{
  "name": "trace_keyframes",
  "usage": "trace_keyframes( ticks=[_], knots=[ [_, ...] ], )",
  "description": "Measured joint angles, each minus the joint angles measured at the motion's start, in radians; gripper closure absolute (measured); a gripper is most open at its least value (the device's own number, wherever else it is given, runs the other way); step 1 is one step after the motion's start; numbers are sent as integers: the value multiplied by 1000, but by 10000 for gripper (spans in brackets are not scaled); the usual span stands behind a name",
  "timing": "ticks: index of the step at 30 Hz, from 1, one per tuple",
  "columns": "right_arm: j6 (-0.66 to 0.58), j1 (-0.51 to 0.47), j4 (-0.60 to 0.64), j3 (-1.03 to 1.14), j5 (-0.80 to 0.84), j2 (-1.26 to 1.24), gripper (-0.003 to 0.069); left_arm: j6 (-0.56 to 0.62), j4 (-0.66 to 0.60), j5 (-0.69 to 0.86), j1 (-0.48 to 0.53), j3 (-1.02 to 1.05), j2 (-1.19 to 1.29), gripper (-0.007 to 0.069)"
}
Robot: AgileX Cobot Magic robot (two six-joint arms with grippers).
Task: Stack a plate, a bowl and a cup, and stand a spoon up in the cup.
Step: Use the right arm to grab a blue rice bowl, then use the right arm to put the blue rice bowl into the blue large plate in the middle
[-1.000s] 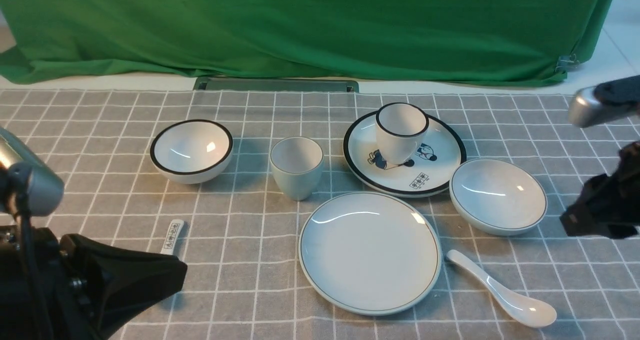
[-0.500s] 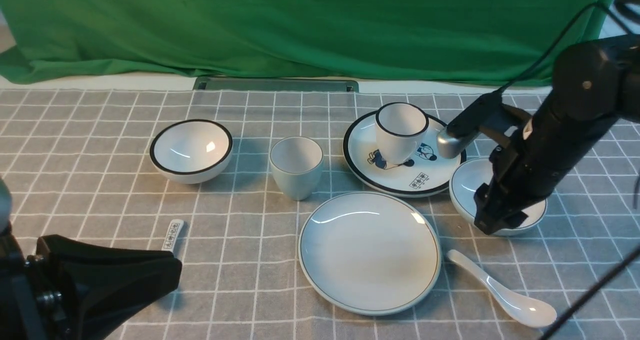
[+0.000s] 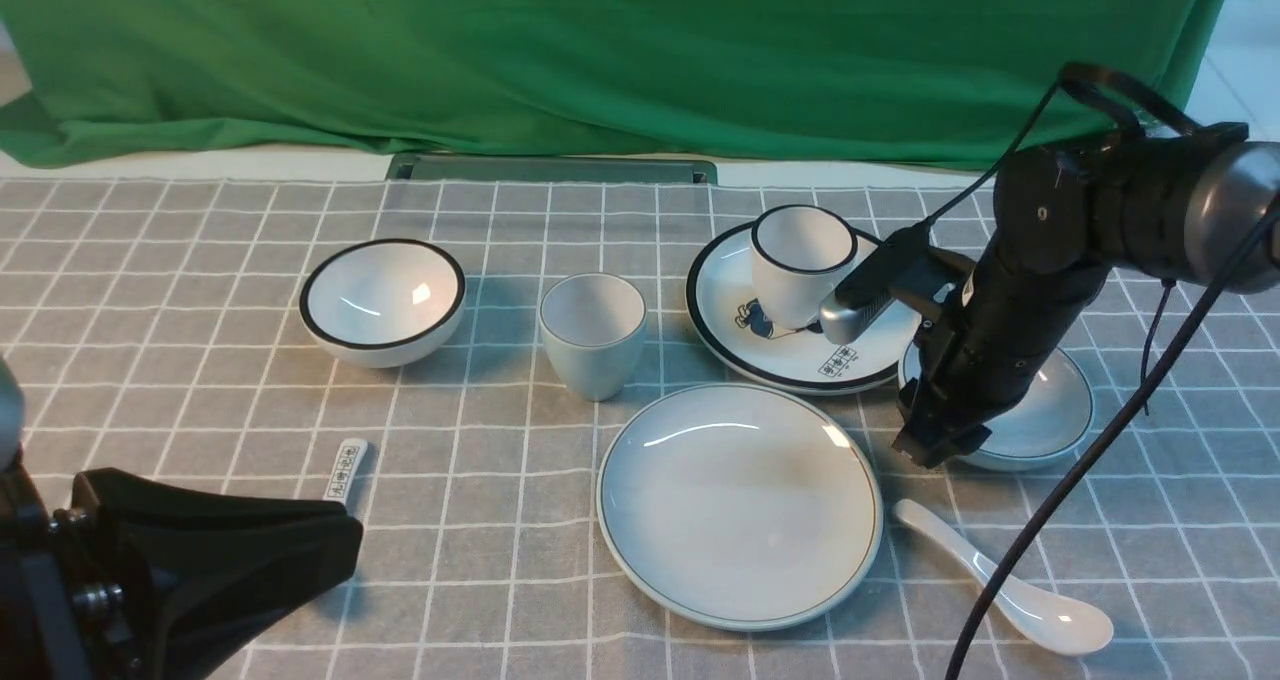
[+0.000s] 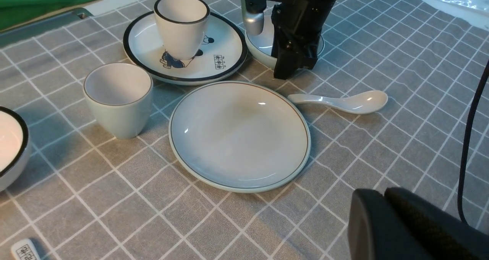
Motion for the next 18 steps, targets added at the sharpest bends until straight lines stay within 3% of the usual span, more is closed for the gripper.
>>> trace_keyframes(
  ticks=[3,7,11,14,18],
  knots=[
    [4,1,-34,-1,15,-2,498,2,0,0,0,0,0,607],
    [13,1,-74,-4,34,-28,559,3,0,1,0,0,0,607],
    [139,26,-67,-1,90,-107,580,3,0,1,0,0,0,607],
    [196,87,-57,-1,130,-181,580,4,0,0,0,0,0,607],
    [289,293,-27,-2,171,-267,580,18,0,-21,0,0,0,607]
  ],
)
